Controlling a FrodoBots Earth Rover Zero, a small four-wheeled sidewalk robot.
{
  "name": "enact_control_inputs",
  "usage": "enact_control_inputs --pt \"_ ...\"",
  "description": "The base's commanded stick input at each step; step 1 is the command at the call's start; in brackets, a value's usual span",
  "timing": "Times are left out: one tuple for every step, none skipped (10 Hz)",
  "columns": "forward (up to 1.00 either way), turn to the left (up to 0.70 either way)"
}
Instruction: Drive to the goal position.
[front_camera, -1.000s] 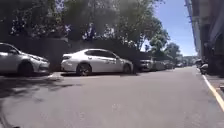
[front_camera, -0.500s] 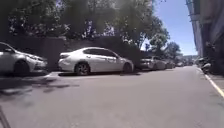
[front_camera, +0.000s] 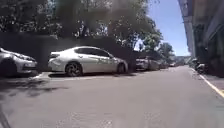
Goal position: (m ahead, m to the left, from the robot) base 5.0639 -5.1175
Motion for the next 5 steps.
enact_control_inputs --pt "0.45 0.00" --pt "0.45 0.00" --pt "0.45 0.00" --pt "0.45 0.00" --pt "0.45 0.00"
